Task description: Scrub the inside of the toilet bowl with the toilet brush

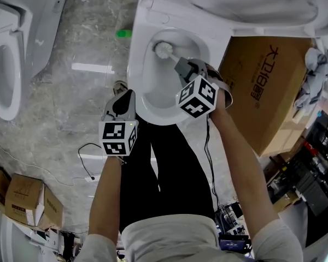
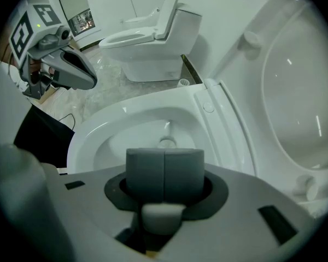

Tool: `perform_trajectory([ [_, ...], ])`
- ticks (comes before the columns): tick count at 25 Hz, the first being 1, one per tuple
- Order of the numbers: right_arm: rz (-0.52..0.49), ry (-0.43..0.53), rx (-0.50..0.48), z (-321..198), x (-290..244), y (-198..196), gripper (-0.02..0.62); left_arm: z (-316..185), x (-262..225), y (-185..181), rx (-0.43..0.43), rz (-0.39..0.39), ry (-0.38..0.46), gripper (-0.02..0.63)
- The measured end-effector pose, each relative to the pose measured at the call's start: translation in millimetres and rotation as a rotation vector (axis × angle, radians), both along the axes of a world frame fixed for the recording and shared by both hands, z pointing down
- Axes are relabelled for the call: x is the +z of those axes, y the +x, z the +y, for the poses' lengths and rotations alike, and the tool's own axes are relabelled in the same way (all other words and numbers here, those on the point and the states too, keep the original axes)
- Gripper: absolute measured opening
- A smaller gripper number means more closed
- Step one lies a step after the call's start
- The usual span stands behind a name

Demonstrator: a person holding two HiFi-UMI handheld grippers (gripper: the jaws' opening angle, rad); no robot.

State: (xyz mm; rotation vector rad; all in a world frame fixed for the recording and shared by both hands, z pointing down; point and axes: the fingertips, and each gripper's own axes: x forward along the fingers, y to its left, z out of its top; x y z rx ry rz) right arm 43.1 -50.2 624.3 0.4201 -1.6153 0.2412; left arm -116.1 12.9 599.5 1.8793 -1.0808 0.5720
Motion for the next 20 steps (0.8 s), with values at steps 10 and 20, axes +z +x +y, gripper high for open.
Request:
perform_trajectory([
  [10, 0.059, 0.023, 0.046, -2.0, 2.9, 42.1, 0.146, 15.7, 0.3, 28.0, 0.038, 0.004, -0.019, 0.009],
  [20, 0.099, -0.032, -0.007, 29.5, 8.2, 65.0, 0.146, 17.6, -0.7, 53.9, 0.086, -0.003, -0.006, 0.009],
])
